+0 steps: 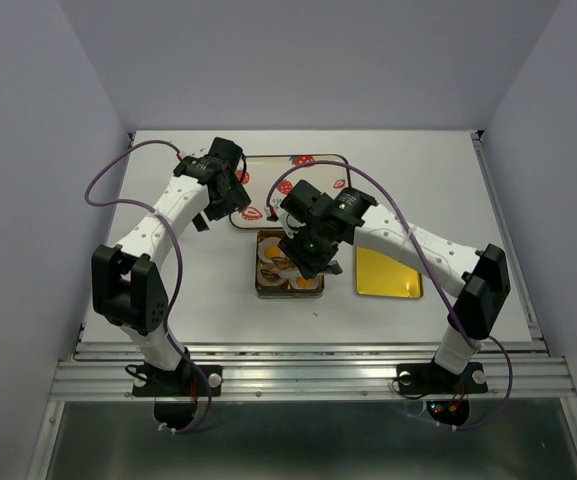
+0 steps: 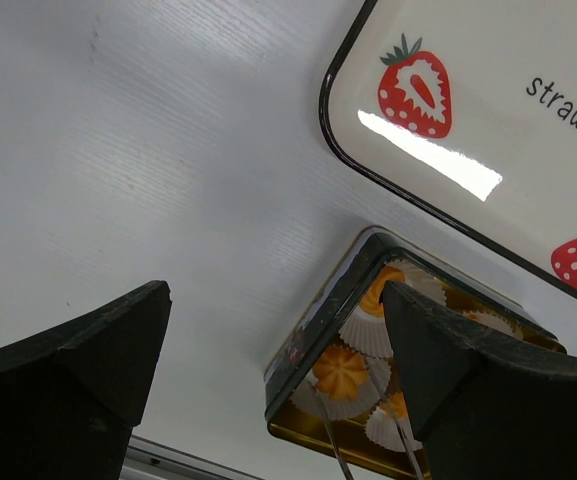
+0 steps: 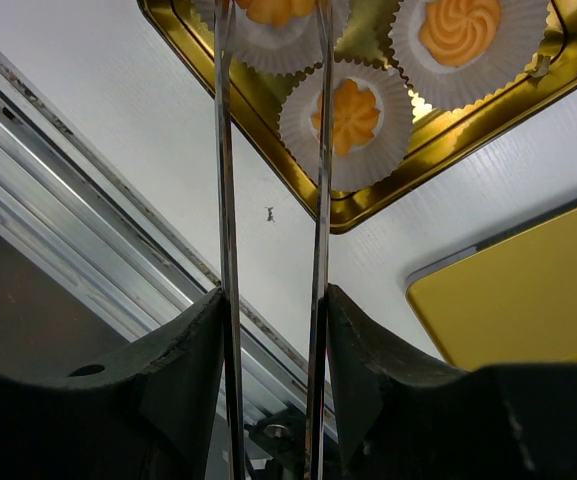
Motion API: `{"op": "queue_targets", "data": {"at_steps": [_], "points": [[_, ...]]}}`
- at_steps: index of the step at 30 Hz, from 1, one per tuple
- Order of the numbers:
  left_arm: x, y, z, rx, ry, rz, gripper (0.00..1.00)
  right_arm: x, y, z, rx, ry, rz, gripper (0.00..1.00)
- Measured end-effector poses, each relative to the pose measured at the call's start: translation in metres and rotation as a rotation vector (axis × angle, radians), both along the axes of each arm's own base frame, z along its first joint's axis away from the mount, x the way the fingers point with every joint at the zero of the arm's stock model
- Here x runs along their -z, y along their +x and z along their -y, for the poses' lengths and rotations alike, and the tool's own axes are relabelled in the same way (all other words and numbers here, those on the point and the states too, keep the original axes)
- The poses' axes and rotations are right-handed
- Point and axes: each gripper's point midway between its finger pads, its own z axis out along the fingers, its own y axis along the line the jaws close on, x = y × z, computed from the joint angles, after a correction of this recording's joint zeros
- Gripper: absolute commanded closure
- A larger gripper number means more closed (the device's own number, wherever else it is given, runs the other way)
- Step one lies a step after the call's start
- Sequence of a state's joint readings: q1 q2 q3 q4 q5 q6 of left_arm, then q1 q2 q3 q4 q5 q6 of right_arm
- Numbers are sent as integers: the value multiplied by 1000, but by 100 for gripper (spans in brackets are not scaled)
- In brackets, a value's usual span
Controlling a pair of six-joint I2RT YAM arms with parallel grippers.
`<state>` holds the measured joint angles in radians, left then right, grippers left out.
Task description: Pack the cookies
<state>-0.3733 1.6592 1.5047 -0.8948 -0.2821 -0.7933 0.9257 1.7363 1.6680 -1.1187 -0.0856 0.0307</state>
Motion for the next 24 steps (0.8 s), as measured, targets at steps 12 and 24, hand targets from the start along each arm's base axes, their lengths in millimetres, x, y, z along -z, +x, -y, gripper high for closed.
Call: {"op": "queue_targets", "data": {"at_steps": [12, 24], "points": [[0, -1, -2, 0, 13, -4, 1, 0, 0, 0, 0, -2, 2, 51], [1, -3, -3, -1, 15, -10, 1, 0, 4, 3, 13, -16, 21, 54]]}}
